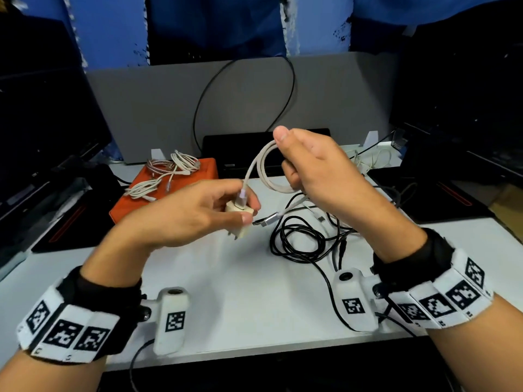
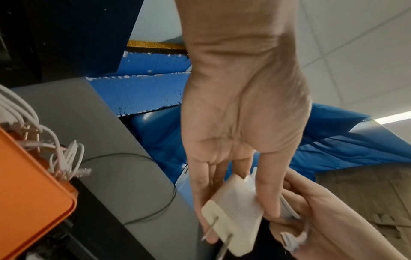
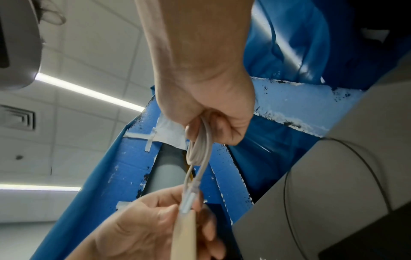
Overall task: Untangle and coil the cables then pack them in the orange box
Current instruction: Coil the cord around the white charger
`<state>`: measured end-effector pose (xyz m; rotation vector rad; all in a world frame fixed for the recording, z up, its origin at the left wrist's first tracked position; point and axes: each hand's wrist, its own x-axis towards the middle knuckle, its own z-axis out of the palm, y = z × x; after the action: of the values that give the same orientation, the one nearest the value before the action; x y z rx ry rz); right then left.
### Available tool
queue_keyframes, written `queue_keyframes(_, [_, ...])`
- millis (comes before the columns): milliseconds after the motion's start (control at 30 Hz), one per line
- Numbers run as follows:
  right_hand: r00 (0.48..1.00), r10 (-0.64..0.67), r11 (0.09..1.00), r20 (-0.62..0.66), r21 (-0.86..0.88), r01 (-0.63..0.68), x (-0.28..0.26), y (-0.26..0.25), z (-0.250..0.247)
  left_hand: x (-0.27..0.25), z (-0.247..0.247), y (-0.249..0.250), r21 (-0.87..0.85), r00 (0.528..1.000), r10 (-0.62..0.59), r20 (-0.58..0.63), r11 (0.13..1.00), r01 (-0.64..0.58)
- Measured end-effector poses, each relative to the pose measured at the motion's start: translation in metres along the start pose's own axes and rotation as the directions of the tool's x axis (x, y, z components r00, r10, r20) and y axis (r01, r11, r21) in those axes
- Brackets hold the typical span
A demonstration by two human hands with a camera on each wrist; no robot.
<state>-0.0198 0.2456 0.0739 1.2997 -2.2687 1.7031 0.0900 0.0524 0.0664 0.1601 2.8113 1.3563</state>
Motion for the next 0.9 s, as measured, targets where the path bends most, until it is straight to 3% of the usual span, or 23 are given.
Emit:
queue_keyframes(67, [1.000,-0.003,0.998,0.007,-0.058,0.003,0.000,0.001,0.001,-0.003,-0.007,-0.001,0.026,0.999,-0.034,-0.011,0.999,0.035])
queue_keyframes(167, [1.000,-0.006,0.984,-0.009,-0.176,0.004,0.001,0.003,0.000,-0.005,-0.015,0.001,0.029,0.992,-0.015,-0.127,0.999,0.019])
queue_keyframes(267, [1.000,0.006,0.969,-0.014,-0.246,-0.010,0.002,0.005,0.002,-0.008,-0.013,0.011,-0.153,0.959,0.047,-0.278,0.984,-0.092])
queue_keyframes(367, [1.000,-0.007,0.969,-0.025,-0.245,0.001,-0.002,0.001,0.012,-0.003,0.000,0.019,-0.340,0.911,0.088,-0.402,0.910,-0.238])
queue_keyframes(500, [0.999,-0.030,0.967,-0.034,-0.255,0.020,-0.004,-0.004,0.019,0.006,0.022,0.021,-0.425,0.828,0.081,-0.556,0.827,-0.367])
queue_keyframes(733, [1.000,0.019,0.990,-0.007,-0.140,-0.020,-0.006,0.000,0.028,0.011,0.045,0.028,-0.357,0.697,0.043,-0.716,0.836,-0.418])
queue_keyframes(900, [0.997,0.067,0.997,-0.030,-0.025,-0.068,-0.006,0.002,0.033,0.013,0.048,0.021,-0.092,0.596,0.198,-0.778,0.903,-0.420])
